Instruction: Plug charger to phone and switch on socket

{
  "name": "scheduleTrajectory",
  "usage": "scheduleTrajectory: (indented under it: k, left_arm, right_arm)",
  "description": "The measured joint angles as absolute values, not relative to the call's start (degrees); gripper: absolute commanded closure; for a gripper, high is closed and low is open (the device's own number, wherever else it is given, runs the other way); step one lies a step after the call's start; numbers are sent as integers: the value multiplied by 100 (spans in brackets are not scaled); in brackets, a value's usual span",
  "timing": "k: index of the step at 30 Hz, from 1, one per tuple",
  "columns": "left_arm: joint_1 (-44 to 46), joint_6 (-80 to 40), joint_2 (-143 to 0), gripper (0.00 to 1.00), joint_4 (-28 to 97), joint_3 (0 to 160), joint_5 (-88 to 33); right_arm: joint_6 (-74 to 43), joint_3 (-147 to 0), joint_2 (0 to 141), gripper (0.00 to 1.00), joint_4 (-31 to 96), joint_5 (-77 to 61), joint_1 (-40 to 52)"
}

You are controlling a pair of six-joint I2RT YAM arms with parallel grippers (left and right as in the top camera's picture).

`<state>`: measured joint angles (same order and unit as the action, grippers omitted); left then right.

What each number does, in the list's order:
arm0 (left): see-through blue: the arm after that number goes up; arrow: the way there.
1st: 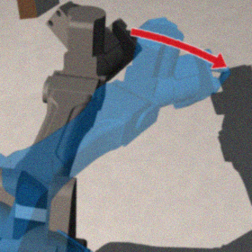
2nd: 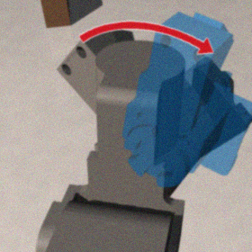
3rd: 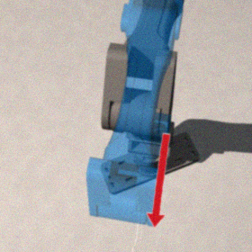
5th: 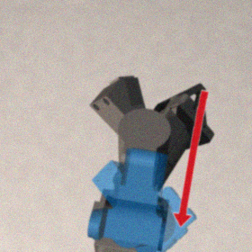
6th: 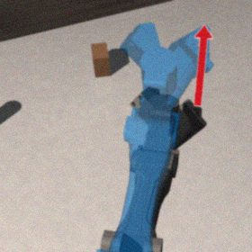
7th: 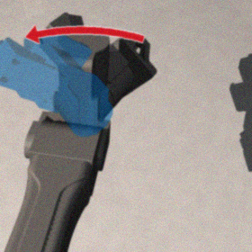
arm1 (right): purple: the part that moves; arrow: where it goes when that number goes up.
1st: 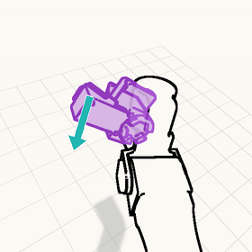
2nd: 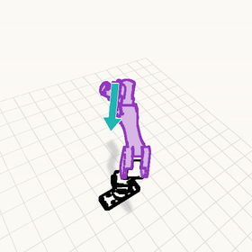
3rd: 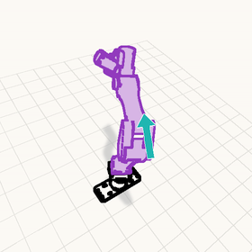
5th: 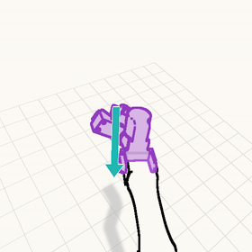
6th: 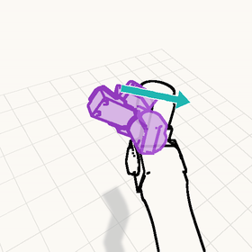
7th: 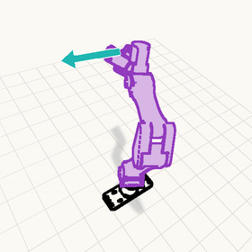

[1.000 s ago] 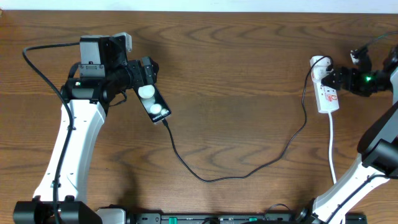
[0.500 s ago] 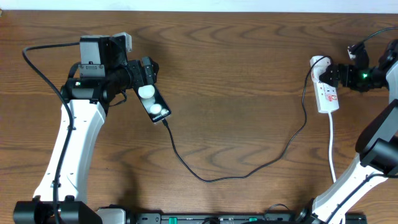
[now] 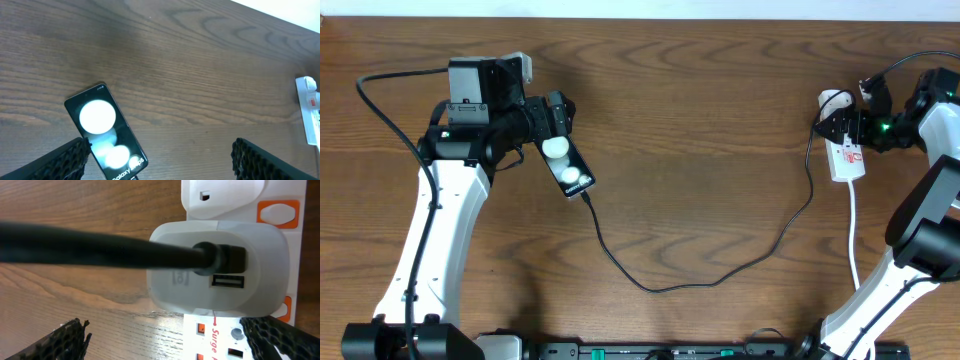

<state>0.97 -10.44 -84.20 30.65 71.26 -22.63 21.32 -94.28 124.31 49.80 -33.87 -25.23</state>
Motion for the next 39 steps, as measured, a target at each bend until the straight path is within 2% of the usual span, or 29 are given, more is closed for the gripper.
scheduleTrajectory:
  k: [17,39]
  left_arm:
    - [97,-1044,-8420,8,3068,7126,-2263]
    - [97,-1044,-8420,8,3068,7126,-2263]
  right_arm:
    - [1988,-9601,12425,1,5288,-2853,-2530]
    - [1656,-9692,12425,1,4864,-2849,-2515]
